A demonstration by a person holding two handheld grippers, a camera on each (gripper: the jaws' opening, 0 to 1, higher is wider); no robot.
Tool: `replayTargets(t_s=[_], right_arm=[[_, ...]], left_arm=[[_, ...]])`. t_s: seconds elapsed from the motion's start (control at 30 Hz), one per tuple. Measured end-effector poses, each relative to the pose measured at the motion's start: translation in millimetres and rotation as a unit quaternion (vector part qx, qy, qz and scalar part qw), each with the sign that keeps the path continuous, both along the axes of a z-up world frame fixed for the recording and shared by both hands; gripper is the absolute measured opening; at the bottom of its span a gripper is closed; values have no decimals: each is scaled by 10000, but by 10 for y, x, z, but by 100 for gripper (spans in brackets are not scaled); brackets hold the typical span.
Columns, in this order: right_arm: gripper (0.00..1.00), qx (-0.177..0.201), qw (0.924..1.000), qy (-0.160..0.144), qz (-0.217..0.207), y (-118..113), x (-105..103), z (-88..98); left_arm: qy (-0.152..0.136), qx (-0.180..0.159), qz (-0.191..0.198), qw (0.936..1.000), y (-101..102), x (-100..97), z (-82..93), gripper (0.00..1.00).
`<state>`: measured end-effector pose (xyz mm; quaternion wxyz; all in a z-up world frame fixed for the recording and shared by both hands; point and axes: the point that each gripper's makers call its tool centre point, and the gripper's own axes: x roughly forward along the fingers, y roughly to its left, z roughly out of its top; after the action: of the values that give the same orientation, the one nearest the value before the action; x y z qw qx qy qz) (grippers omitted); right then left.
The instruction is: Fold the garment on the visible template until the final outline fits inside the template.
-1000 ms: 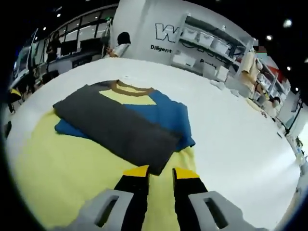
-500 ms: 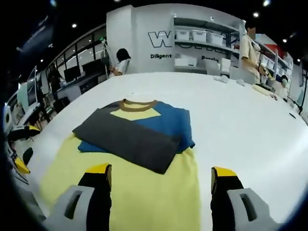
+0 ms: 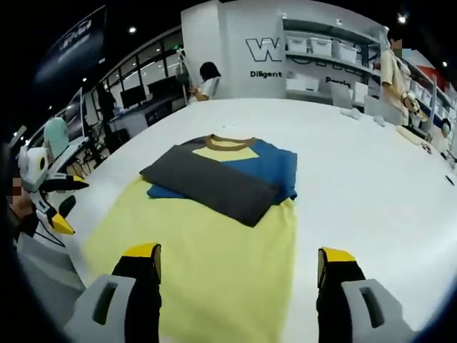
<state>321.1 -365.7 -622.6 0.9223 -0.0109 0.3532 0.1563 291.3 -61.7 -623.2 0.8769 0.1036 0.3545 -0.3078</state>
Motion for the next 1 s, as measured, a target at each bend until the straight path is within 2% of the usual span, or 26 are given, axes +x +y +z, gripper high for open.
replayTargets(t_s=[0.2, 0.33, 0.4, 0.53, 0.73, 1.0], right_arm=[[85, -97, 9994, 209, 244, -47, -217, -76], [84, -195, 9984, 365, 392, -70, -351, -159], [82, -217, 9982, 399, 393, -94, -393, -186], [78, -183, 9981, 468, 342, -135, -453, -228], [74, -248, 9973, 574, 377, -198, -553, -296], [60, -358, 9949, 783, 526, -309, -668, -374]], left_arm=[[352, 12, 167, 9992, 62, -143, -97, 82], [482, 16, 255, 9985, 89, -218, -141, 75], [530, 16, 291, 9982, 93, -245, -160, 72], [713, 13, 306, 9970, 71, -311, -225, 58], [972, -30, 315, 9948, 0, -413, -278, 47], [1223, 171, 278, 9920, -62, -544, -411, 39]])
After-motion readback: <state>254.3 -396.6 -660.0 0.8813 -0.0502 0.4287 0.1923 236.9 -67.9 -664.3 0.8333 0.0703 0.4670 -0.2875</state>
